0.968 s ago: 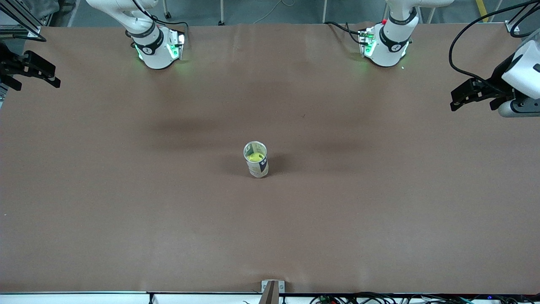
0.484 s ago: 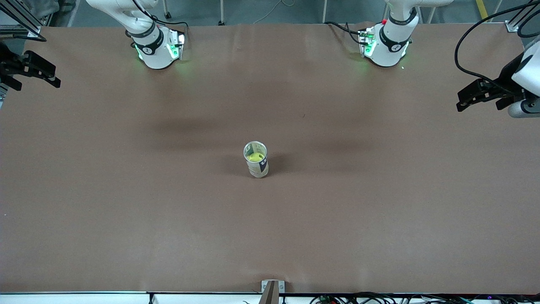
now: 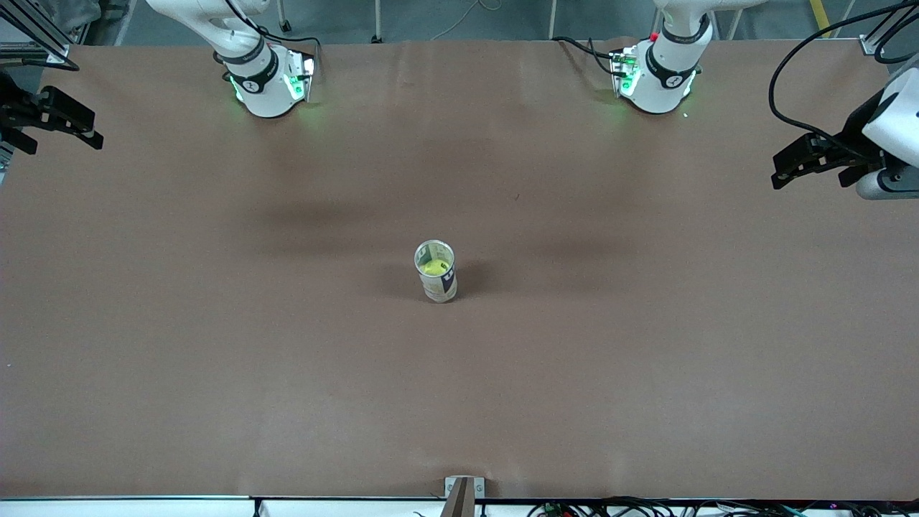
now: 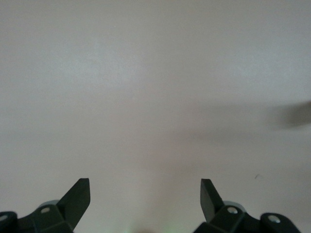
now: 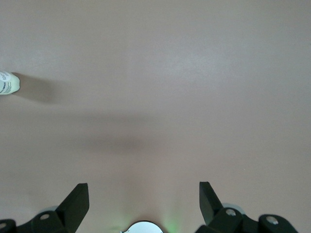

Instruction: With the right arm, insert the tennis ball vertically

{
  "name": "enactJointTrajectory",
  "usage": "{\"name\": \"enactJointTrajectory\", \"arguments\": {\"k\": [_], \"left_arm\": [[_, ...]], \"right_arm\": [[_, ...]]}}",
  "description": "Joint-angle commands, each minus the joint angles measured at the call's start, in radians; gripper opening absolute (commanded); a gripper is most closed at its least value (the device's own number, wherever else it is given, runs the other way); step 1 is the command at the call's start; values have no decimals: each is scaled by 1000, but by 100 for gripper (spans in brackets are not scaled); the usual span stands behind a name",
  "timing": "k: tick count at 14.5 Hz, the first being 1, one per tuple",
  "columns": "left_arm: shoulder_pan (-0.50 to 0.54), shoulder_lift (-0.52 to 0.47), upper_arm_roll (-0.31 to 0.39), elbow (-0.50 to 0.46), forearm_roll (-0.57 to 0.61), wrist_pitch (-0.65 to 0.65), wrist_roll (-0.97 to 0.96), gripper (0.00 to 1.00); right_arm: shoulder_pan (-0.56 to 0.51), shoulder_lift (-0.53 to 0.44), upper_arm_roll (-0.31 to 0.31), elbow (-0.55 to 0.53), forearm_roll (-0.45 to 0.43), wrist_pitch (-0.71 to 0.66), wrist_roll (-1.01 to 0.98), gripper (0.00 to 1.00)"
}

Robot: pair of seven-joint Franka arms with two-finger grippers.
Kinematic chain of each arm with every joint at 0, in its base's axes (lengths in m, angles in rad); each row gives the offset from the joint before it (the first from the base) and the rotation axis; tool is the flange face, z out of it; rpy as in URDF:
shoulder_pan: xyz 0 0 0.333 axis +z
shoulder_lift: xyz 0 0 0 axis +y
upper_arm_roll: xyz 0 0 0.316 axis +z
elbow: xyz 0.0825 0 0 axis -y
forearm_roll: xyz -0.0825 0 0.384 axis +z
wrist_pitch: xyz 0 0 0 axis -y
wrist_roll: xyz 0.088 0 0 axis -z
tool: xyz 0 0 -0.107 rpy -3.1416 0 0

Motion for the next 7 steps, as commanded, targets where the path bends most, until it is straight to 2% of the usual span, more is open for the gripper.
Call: {"name": "enactJointTrajectory", "arguments": {"k": [1,7], "left_arm": [[20,-24,-11,-12,-13,-6,25,100],[20,-14,-11,9,-12,-4,53,100]], "right_arm": [[4,-25,0,-25,-14,5,-9,100],[2,-24,0,-27,-14,5,-9,100]]}}
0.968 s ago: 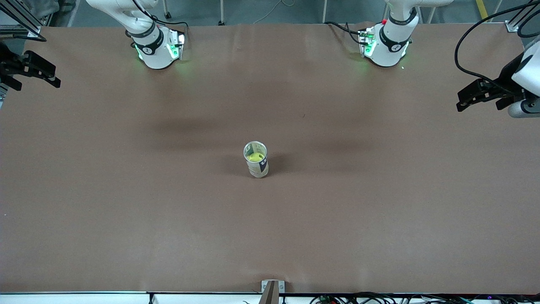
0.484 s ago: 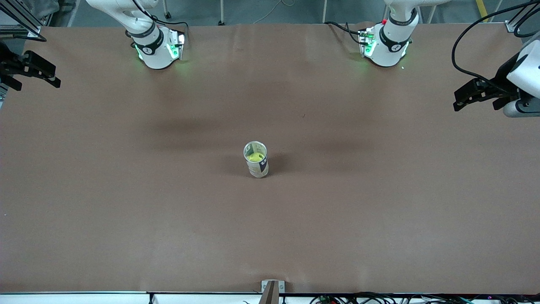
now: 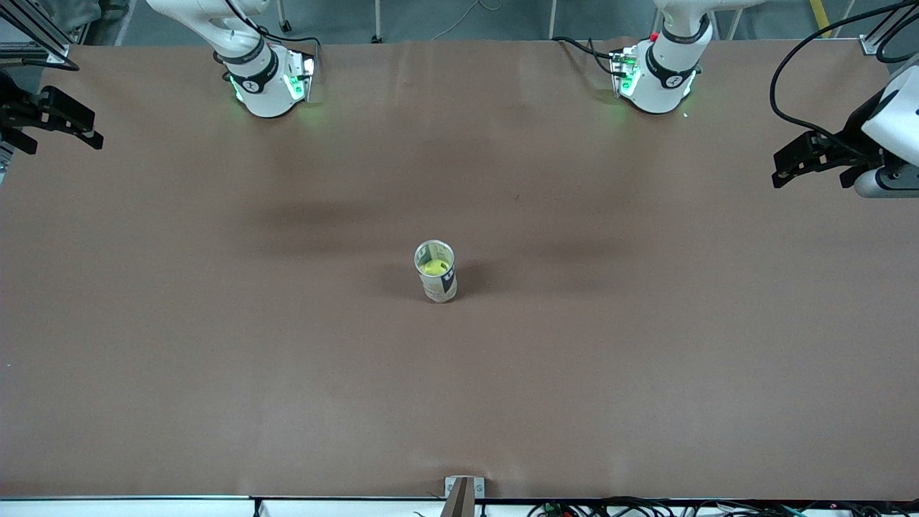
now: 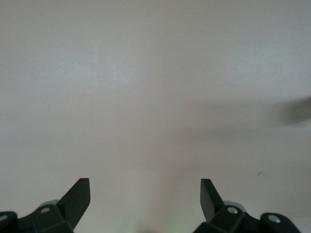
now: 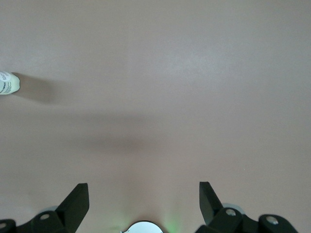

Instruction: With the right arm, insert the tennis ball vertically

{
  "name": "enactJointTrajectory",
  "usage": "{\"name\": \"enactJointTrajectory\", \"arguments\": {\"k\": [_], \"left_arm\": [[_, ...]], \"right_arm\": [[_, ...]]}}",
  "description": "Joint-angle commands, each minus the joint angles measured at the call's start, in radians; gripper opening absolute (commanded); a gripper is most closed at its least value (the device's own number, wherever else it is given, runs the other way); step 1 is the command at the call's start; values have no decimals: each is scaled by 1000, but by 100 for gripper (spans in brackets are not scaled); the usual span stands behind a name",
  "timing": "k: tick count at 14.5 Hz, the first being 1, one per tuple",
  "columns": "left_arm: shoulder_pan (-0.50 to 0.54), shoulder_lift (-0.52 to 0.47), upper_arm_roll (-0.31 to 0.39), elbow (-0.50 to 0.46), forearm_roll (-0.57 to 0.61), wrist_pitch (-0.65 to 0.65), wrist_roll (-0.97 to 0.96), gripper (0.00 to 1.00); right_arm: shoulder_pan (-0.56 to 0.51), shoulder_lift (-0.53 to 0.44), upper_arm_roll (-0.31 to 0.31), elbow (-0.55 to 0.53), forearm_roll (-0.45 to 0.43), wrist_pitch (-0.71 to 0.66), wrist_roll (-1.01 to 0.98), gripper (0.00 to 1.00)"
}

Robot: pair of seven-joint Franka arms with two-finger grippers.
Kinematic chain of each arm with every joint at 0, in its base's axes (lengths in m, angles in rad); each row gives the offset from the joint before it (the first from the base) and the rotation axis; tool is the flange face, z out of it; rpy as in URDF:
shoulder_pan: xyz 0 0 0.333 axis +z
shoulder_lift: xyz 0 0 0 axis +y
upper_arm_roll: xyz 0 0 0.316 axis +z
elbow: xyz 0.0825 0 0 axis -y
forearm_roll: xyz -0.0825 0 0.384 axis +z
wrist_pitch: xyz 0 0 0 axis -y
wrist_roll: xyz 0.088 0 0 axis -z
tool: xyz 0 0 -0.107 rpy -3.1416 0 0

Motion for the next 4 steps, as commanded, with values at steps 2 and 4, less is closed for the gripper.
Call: {"name": "enactJointTrajectory", "arguments": {"k": [2,4], "left_arm": [[16,-9,-11,12,-10,-4,13,100],[16,-11,-11,14,-10,-6,11,100]], "right_arm": [[4,-24,0,-25,-14,5,-9,100],[4,-24,0,-27,-14,6,-9,100]]}}
